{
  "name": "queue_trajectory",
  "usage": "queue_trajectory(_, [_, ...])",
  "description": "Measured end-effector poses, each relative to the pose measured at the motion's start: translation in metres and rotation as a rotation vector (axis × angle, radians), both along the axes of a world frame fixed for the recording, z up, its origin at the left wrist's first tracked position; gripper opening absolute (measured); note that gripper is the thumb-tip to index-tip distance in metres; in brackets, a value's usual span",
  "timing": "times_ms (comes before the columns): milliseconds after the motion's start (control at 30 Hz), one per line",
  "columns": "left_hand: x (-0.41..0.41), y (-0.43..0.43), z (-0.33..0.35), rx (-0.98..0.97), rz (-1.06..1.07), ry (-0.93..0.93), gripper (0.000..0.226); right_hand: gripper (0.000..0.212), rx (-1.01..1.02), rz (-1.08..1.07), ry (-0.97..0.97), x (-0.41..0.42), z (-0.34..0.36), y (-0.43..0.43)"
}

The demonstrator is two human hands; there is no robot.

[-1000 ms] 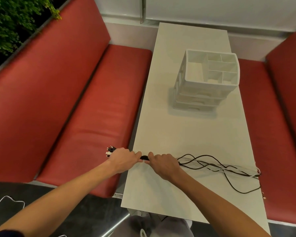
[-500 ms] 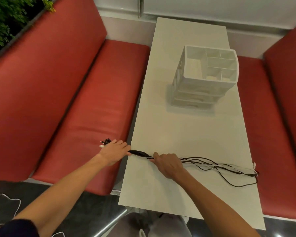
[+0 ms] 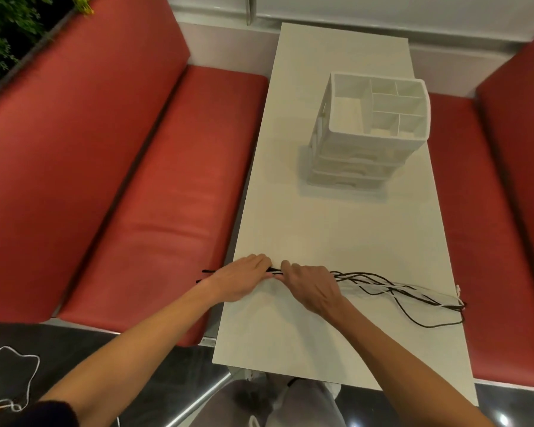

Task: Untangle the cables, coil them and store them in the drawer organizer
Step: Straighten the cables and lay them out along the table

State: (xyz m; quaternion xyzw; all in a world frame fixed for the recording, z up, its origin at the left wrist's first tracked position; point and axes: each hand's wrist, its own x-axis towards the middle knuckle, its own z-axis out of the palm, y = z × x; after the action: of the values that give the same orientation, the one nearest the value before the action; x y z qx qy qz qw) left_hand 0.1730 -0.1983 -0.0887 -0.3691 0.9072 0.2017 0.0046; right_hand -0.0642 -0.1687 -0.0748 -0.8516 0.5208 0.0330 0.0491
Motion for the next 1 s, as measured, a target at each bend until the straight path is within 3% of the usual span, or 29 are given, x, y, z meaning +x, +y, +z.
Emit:
queue_trajectory(67, [-0.004,-0.002,0.003,0.028,0.004,-0.014,0.031,0.048,-0.022,0.041,-0.002,-0.003,-0.003,0.003])
queue_trajectory(267, [-0.011,-0.002,-0.008,-0.282,0.061,-0.162,0.031,0.046,-0.054,-0.038,-0.043,-0.001,-0.009,0.000])
queue_trajectory(400, [-0.027,-0.004,-0.009,-0.135,0.265,-0.110,0.011,0.057,0.043,-0.227,-0.091,0.015,-0.011,-0.001])
queue_trajectory(600, [-0.005,-0.003,-0.014,-0.250,0.113,-0.086,0.030,0.042,0.313,-0.159,-0.236,0.005,-0.006,-0.003])
queue_trajectory(700, [-0.006,0.001,-0.019,-0.326,0.111,-0.069,0.027,0.043,0.252,-0.125,-0.176,0.003,-0.004,-0.003])
queue_trajectory(833, [-0.014,0.001,-0.020,-0.234,0.261,0.001,0.023,0.043,0.129,-0.168,-0.097,0.011,-0.006,-0.002])
queue_trajectory(1000, [0.003,-0.001,-0.019,-0.238,0.063,0.001,0.036,0.043,0.363,-0.120,-0.190,-0.004,0.001,0.003])
